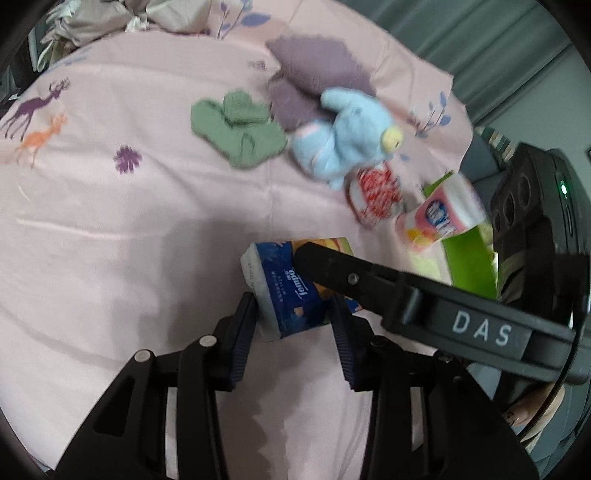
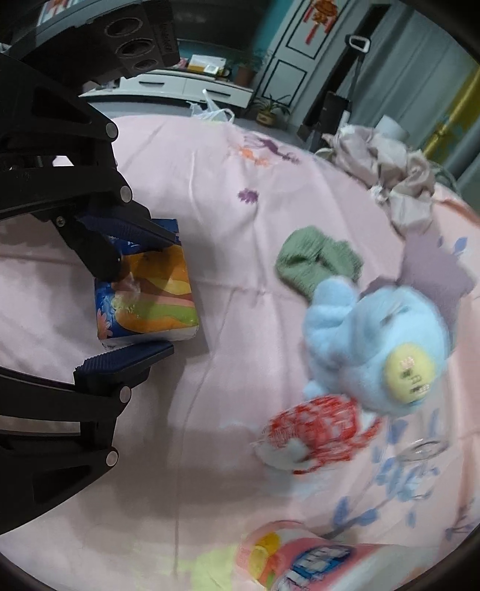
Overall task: Organize soft objects
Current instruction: 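Grasp the blue orange-print tissue pack with the right gripper and lift, then carry the tissue pack over the green box and open the right gripper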
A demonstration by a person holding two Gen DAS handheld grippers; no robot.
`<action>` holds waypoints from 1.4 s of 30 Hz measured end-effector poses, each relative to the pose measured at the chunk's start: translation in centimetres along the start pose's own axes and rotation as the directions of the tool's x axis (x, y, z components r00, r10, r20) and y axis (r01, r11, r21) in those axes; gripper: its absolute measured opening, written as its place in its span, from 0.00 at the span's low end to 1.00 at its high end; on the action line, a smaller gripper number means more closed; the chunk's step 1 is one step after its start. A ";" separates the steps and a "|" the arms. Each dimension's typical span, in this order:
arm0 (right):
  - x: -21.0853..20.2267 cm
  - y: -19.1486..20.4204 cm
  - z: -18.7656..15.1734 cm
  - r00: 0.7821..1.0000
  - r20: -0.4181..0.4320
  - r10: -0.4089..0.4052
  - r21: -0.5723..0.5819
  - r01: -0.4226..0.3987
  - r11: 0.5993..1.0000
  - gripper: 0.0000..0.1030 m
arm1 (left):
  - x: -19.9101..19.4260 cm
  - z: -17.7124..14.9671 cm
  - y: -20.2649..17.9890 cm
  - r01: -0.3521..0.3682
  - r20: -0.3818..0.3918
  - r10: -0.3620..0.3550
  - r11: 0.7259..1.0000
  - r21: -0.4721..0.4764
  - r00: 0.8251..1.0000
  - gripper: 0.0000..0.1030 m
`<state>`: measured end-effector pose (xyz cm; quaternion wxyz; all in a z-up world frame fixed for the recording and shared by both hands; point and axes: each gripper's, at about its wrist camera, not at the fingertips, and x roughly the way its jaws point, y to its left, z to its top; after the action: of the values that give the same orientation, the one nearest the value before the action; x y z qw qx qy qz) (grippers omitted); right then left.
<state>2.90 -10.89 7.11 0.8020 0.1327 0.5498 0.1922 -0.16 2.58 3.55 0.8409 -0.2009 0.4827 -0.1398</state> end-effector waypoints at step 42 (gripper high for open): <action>-23.2 -3.3 -1.4 0.766 0.642 0.022 -0.093 0.050 0.994 0.52 | -7.7 1.0 -19.7 0.025 0.401 -0.246 0.876 0.482 0.882 0.39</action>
<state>-5.32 -24.32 24.50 0.9488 0.1444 0.2326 0.1577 -3.87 -11.24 19.09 0.9404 -0.0555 0.2114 -0.2604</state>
